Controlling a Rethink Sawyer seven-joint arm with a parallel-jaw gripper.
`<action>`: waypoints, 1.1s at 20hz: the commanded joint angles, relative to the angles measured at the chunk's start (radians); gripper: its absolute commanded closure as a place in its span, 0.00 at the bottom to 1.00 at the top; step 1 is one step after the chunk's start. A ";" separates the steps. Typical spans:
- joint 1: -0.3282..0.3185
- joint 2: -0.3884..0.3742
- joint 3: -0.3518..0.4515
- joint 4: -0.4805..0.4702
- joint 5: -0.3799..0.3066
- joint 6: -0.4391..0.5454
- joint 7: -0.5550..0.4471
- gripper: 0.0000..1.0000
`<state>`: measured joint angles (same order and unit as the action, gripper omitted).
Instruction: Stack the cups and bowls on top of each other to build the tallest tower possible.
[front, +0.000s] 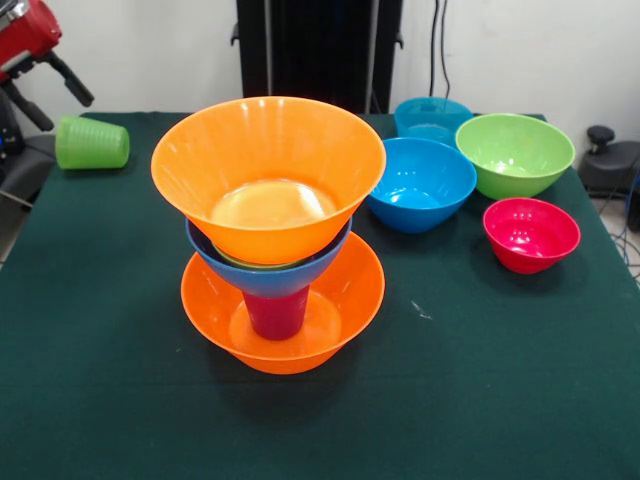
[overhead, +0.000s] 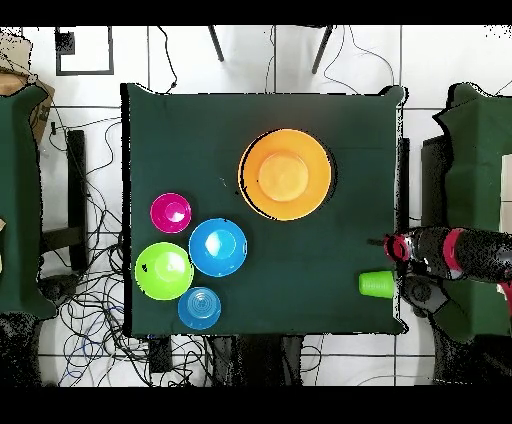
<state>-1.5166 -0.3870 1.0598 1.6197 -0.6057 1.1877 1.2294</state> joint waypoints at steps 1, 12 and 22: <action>0.036 0.048 -0.095 -0.096 -0.096 0.080 -0.367 0.00; 0.024 0.074 -0.110 -0.105 -0.126 0.053 -0.371 0.00; 0.002 0.087 -0.120 -0.097 -0.159 0.025 -0.364 0.00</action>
<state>-1.5419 -0.3203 1.0377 1.5669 -0.6618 1.1877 1.2294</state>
